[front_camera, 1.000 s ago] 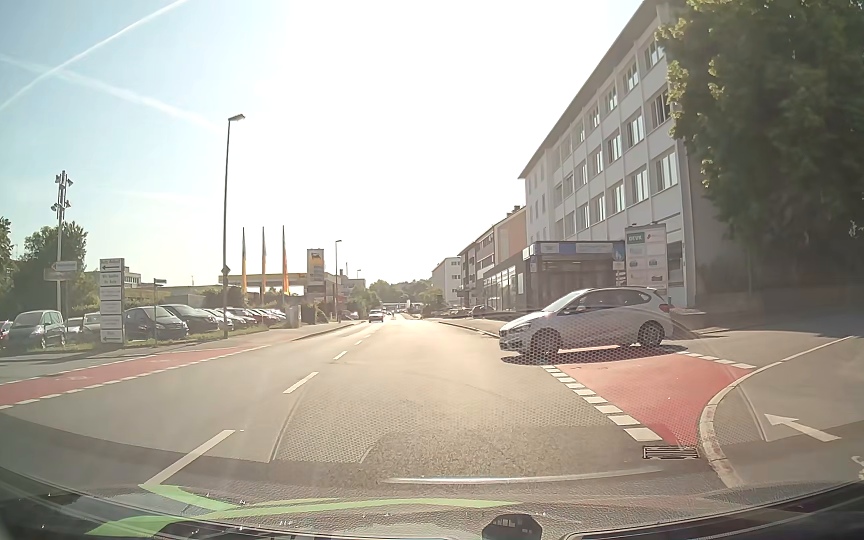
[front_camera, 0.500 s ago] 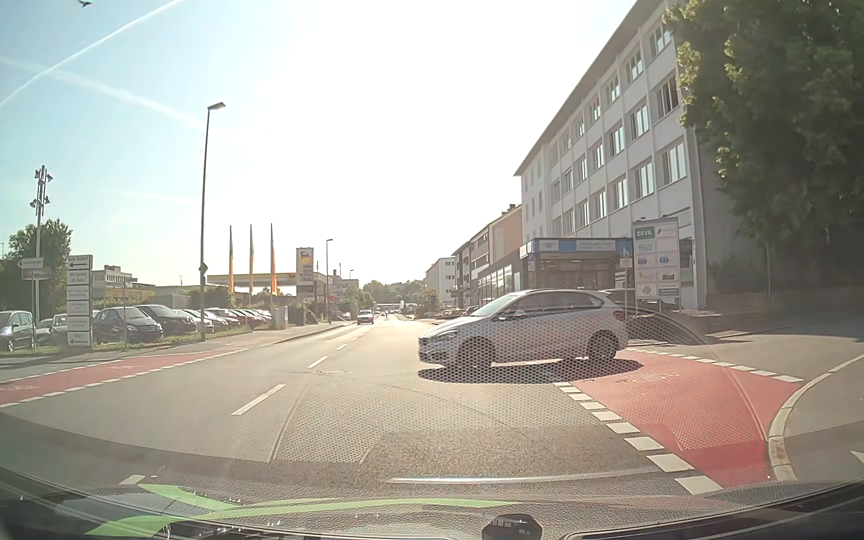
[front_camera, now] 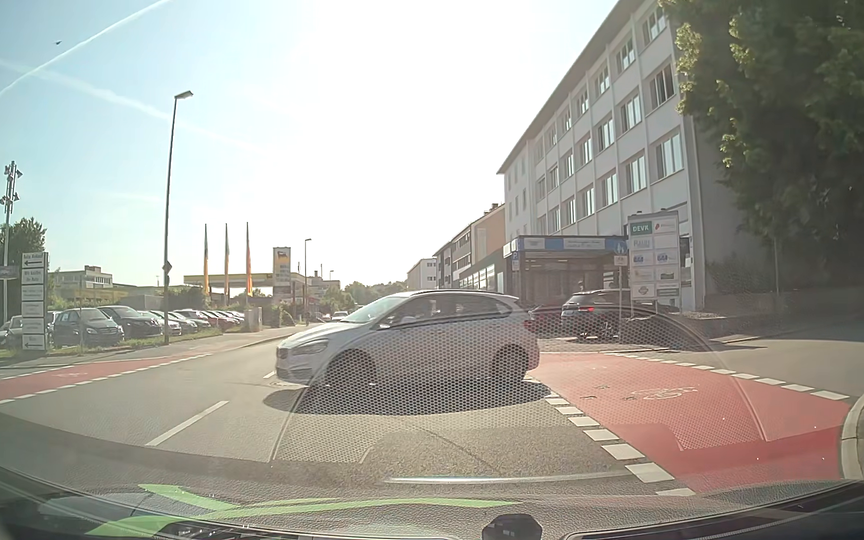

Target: Follow the waypoints while adhering to traffic rules and regulations

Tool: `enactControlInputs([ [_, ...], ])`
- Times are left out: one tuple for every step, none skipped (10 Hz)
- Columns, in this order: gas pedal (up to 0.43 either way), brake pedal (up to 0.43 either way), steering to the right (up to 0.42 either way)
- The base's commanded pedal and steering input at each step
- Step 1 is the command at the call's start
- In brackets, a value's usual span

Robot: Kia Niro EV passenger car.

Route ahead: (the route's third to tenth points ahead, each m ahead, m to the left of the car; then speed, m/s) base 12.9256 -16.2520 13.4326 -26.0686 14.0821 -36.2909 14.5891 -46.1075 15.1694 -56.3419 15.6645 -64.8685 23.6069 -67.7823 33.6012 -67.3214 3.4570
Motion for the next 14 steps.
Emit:
enactControlInputs([
  [0.000, 0.000, 0.138],
  [0.000, 0.000, 0.162],
  [0.000, 0.000, 0.194],
  [0.000, 0.000, 0.219],
  [0.000, 0.000, 0.230],
  [0.000, 0.000, 0.244],
  [0.000, 0.000, 0.264],
  [0.000, 0.000, 0.301],
  [0.000, 0.000, 0.339],
  [0.000, 0.000, 0.394],
  [0.000, 0.000, 0.420],
  [0.000, 0.000, 0.437],
  [0.000, 0.000, 0.443],
  [0.000, 0.000, 0.441],
])
